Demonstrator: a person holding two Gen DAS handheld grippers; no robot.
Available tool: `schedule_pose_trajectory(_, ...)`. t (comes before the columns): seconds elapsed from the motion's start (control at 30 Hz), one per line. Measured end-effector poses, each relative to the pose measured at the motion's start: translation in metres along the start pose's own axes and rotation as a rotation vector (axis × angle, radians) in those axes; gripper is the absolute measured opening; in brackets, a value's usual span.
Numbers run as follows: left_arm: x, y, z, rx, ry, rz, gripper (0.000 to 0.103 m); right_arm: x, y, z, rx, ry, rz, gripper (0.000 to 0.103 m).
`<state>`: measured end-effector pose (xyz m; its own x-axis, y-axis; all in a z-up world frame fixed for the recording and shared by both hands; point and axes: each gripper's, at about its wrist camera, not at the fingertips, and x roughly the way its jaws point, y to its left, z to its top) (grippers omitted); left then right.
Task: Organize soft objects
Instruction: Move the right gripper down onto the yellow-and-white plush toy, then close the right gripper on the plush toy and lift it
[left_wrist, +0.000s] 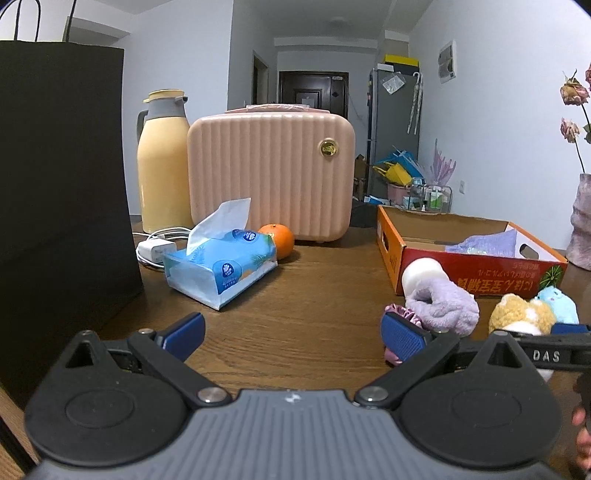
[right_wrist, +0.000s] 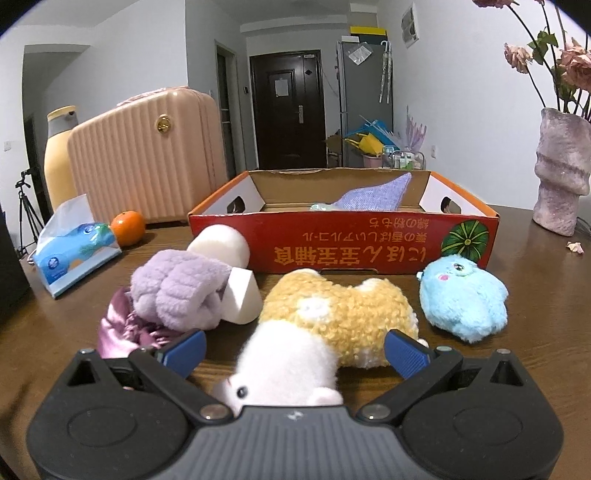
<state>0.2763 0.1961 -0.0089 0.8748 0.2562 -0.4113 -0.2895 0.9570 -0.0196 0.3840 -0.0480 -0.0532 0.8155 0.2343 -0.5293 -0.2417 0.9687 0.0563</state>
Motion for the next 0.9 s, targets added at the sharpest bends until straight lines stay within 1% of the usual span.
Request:
schedule_pose_trajectory(0.17,0.003,0.002,-0.001,0.009,0.012,-0.009,0.103,0.011,-0.001,0.003,-0.004,0.029,0.018,0.091)
schedule_pose_trajectory(0.27,0.002,0.001,-0.002,0.009,0.012,-0.013,0.103,0.017,-0.003,0.002,0.005,0.064,0.039,0.080)
schedule_pose_trajectory(0.3,0.003,0.001,-0.002,0.010,0.011,-0.012,0.103,0.020,-0.004,0.002,0.009,0.077,0.044,0.071)
schedule_pose_trajectory(0.33,0.003,0.001,-0.002,0.011,0.012,-0.012,0.103,0.022,-0.005,0.002,0.014,0.089,0.051,0.056)
schedule_pose_trajectory(0.37,0.003,0.001,-0.002,0.012,0.013,-0.010,0.103,0.023,-0.006,0.001,0.023,0.100,0.059,0.054)
schedule_pose_trajectory(0.5,0.005,0.000,-0.003,0.013,0.019,-0.003,0.103,0.018,-0.008,0.000,0.034,0.072,0.078,0.051)
schedule_pose_trajectory(0.67,0.005,0.000,-0.004,0.014,0.013,0.009,0.103,0.011,-0.008,0.000,0.021,0.030,0.079,0.050)
schedule_pose_trajectory(0.9,0.009,0.000,-0.005,0.010,0.013,0.041,0.103,0.002,-0.014,0.003,0.017,-0.002,0.075,0.050)
